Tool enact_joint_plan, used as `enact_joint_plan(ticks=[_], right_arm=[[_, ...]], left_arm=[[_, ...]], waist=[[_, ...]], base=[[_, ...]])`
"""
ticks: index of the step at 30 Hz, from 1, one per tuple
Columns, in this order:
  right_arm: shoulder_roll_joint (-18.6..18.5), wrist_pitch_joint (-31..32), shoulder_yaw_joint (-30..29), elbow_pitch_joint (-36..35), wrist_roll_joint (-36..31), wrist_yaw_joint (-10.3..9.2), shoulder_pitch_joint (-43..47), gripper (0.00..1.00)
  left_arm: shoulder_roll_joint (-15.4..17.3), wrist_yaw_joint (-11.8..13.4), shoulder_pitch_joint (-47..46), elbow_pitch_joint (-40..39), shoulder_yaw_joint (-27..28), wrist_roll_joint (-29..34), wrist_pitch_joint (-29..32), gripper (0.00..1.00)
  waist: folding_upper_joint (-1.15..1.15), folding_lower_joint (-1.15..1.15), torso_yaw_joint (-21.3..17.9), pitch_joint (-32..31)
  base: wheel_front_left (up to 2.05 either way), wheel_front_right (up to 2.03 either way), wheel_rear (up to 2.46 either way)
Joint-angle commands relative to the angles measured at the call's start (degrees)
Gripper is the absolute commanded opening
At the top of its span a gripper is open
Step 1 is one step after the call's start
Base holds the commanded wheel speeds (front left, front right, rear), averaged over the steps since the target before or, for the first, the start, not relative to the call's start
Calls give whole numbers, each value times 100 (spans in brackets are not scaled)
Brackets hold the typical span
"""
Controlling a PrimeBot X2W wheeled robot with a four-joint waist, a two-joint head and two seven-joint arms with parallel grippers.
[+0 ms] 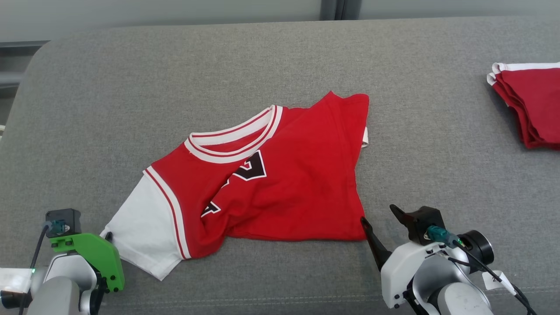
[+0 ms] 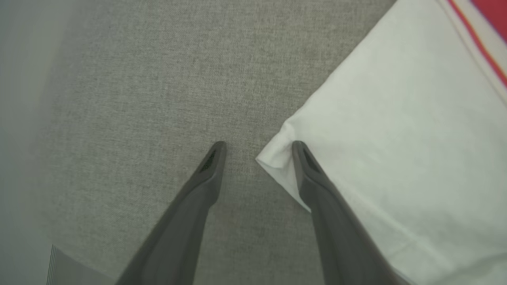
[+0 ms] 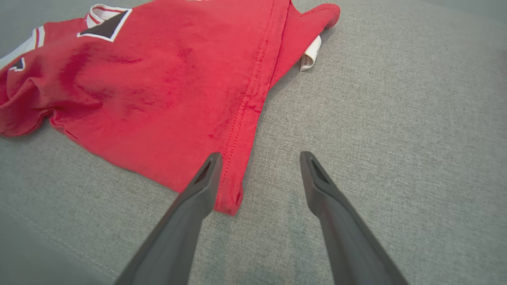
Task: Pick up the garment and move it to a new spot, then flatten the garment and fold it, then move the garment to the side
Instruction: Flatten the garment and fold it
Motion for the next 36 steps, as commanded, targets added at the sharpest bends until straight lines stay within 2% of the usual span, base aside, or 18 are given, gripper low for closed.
enact_joint_plan(ticks=[1, 2, 3, 16, 31, 33, 34, 35, 36], right_arm=[[-9, 33, 4, -23, -14, -3, 24, 100], [-10, 55, 15, -14, -17, -3, 33, 100], [-12, 77, 20, -14, -1, -3, 54, 100], [-304, 90, 31, -302, -78, -3, 456, 100], [-521, 53, 599, 435, -190, -3, -20, 100], [-525, 17, 612, 513, -177, -3, -64, 90], [-521, -12, 611, 542, -174, -3, -80, 82], [-512, -19, 609, 565, -171, -3, -95, 65], [-503, -35, 606, 586, -172, -3, -105, 55]], left_arm=[[1, -18, -63, 169, -23, -19, 57, 45], [-6, -47, -98, 273, -39, -34, 65, 33], [-17, -69, -123, 384, -56, -45, 111, 0], [-245, -268, -277, 1192, -158, -205, -378, 0], [-395, -328, -708, 1845, -272, -273, -819, 0], [-399, -328, -770, 1919, -281, -289, -866, 0], [-398, -339, -795, 1953, -282, -301, -890, 0], [-395, -339, -816, 1988, -286, -304, -926, 0], [-395, -344, -837, 2025, -288, -294, -964, 0]], waist=[[0, 0, 20, 34], [0, 0, 28, 50], [0, 0, 36, 62], [0, 0, 119, 23], [0, 0, 228, 150], [0, 0, 250, 164], [0, 0, 259, 170], [0, 0, 266, 173], [0, 0, 270, 173]], base=[[0, 0, 0], [0, 0, 0], [0, 0, 0], [0, 0, 0], [0, 0, 0], [0, 0, 0], [0, 0, 0], [0, 0, 0], [0, 0, 0]])
